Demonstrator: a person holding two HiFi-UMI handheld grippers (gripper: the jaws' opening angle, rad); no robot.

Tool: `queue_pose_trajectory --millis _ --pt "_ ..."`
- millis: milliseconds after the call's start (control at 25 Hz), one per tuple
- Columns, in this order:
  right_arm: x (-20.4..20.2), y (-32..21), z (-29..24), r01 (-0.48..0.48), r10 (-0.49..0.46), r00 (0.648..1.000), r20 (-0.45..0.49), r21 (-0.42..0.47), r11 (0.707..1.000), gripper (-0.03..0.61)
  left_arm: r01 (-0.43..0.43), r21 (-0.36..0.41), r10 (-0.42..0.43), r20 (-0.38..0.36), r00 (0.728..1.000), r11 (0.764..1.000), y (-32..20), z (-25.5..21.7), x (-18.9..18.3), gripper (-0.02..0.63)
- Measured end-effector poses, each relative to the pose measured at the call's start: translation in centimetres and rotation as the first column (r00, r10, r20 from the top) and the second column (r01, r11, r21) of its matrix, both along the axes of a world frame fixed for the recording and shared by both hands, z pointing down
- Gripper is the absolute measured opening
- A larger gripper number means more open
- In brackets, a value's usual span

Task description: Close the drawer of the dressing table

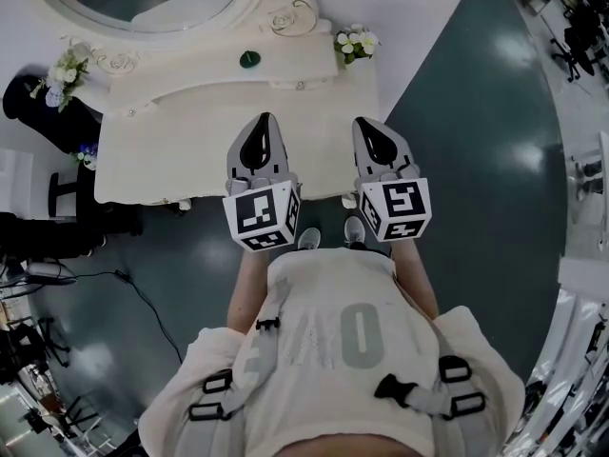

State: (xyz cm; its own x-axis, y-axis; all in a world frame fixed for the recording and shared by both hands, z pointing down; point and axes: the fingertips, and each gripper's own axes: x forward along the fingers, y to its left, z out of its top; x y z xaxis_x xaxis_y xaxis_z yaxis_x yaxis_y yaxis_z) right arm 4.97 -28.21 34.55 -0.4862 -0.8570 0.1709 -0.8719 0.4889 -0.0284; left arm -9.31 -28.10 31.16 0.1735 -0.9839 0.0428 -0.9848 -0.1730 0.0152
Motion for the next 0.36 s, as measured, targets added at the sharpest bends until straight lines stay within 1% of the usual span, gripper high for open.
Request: queue_pose_trajectory --millis 360 --pt "-0.46 -0.04 0.35 0.009 -0.009 1.0 -0.01 -0.003 1.0 0.006 0.015 0.0 -0.015 0.001 1.0 1.0 0.23 0.37 -0.56 0.018"
